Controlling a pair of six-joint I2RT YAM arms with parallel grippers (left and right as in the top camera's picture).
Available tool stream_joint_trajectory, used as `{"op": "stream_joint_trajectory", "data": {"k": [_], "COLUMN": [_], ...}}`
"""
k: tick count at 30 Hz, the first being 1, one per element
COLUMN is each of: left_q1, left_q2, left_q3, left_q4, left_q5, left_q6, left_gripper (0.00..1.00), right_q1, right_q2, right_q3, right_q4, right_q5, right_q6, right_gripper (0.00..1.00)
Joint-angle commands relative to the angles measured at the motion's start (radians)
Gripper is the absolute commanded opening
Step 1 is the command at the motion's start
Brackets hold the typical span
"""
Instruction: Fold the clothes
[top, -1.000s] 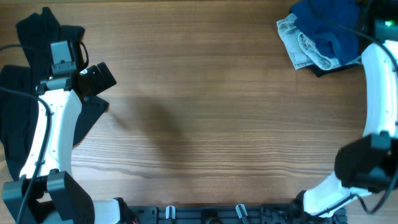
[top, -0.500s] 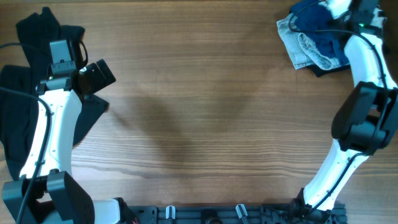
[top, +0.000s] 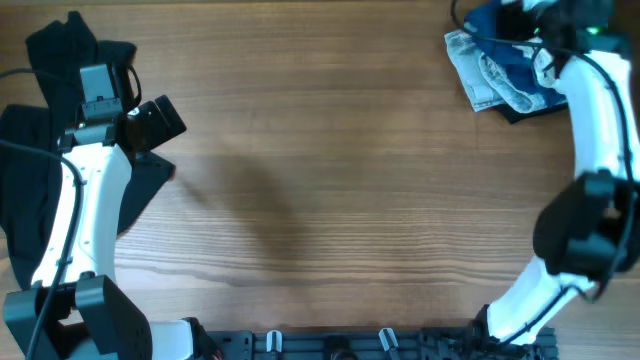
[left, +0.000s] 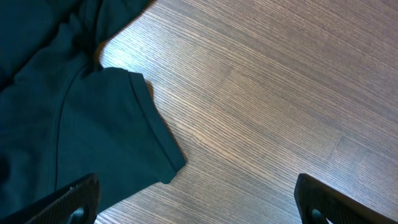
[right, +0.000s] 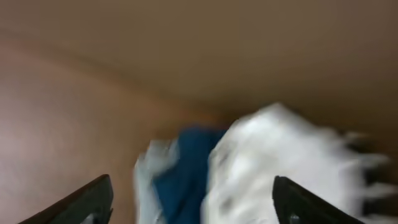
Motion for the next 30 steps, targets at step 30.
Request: {"op": "stream_joint_trajectory", "data": {"k": [30], "left_q1": [0.004], "left_q2": [0.026], "left_q3": [0.004], "left_q4": [-0.002], "left_q5": [0.006], "left_q6": [-0.012], "left_gripper": [1.0], "right_q1": [-0.246], "right_q2": [-0.021], "right_q3": [0.011], "right_q4": [0.148], "right_q5": [-0.1], "right_q6": [0.411], "right_gripper": [1.0]}}
